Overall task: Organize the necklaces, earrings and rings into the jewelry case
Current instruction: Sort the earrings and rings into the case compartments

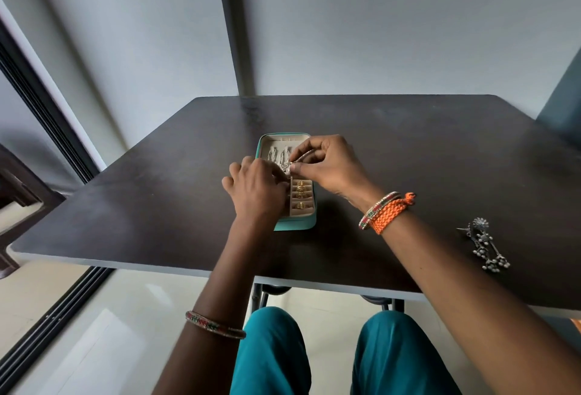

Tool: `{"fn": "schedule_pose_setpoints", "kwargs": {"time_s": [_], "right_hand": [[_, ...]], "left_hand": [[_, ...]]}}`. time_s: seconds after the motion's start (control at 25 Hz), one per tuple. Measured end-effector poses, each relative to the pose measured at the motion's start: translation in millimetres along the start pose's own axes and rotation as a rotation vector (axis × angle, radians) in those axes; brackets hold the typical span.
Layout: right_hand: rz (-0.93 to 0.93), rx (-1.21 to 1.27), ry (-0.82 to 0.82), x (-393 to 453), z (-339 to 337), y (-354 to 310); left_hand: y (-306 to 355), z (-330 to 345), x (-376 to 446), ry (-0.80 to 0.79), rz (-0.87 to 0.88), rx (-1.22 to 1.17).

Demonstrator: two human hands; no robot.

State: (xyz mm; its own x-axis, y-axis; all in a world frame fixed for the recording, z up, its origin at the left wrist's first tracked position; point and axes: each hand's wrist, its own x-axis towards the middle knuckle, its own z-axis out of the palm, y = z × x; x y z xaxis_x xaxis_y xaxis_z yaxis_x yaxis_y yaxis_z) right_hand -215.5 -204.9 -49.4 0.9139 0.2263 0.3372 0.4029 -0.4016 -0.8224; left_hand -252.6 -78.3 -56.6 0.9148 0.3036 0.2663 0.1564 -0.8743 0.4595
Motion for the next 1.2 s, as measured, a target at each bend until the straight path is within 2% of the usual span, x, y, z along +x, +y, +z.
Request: {"fn": "schedule_pose_setpoints", "kwargs": {"time_s": [0.12, 0.24, 0.44, 0.52, 0.64, 0.72, 0.8, 0.96, 1.08, 1.2], "right_hand": [[-0.013, -0.004, -0.043, 0.8, 10.1, -1.6], [-0.035, -0.038, -0.088, 4.6, 19.3, 1.2], [-0.052, -0.271, -0.103, 6.1, 31.0, -0.8], [-0.031, -0.29, -0.1, 2.9, 24.5, -10.0], [-0.003, -0.247, 0.005, -14.3, -6.4, -18.1], [0.033, -0.241, 0.103, -39.1, -42.2, -9.7], [0.097, -0.266, 0.189, -70.5, -86.1, 9.5], [0.281, -0.267, 0.302, -123.7, -165.5, 57.2], [0.398, -0.294, 0.345, -144.1, -189.4, 77.4], [0.414, -0.3, 0.315, -143.5, -183.6, 81.2]], "left_hand": [[-10.1, -6.4, 2.2, -0.012, -0.061, -0.233], [-24.5, -12.9, 0.3, 0.105, -0.084, -0.435], [-29.7, -21.1, -9.7, 0.192, -0.051, -0.513], [-24.4, -22.2, -17.5, 0.218, -0.039, -0.538], [-2.6, -16.3, -33.1, 0.246, 0.04, -0.562], [27.5, -3.9, -52.8, 0.168, 0.168, -0.606], [63.0, 11.5, -76.2, 0.022, 0.297, -0.592], [116.5, 46.0, -107.1, -0.266, 0.336, -0.464], [138.5, 62.3, -111.4, -0.281, 0.29, -0.372], [151.9, 71.7, -107.1, -0.267, 0.257, -0.325]]}}
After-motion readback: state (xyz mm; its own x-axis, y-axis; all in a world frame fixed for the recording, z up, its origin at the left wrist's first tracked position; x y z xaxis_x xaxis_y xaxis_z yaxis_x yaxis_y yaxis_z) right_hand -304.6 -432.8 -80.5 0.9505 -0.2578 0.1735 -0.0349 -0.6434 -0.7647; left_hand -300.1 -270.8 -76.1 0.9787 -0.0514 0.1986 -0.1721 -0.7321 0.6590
